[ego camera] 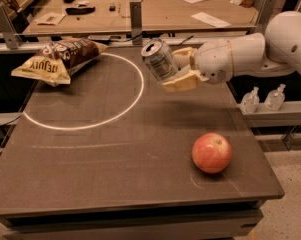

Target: Place 7up can upright

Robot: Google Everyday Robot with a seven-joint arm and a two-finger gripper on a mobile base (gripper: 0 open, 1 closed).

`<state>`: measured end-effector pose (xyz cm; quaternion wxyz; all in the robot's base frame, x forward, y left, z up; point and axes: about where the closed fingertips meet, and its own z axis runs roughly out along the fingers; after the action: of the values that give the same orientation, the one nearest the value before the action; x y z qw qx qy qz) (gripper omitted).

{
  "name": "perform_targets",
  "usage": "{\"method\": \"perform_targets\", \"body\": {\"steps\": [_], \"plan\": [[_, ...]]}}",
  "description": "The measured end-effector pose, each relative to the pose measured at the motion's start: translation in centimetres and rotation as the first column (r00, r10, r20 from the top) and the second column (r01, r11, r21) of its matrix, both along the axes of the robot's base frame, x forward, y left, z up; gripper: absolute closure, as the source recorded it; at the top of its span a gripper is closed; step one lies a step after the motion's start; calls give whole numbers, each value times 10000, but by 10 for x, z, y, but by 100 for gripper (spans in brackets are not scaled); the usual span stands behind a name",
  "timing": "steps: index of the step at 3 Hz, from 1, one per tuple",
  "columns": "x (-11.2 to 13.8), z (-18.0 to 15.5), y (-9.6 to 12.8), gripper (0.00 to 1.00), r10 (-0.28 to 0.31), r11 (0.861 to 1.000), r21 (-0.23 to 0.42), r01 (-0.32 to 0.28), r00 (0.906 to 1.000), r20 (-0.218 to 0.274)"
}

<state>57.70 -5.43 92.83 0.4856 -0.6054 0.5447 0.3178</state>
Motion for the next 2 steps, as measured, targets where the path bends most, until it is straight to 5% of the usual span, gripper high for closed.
{"method": "perform_targets", "body": {"steps": [2], "plan": [[-3, -21, 0, 100, 396, 9902, 1363, -315, 9976, -575]]}}
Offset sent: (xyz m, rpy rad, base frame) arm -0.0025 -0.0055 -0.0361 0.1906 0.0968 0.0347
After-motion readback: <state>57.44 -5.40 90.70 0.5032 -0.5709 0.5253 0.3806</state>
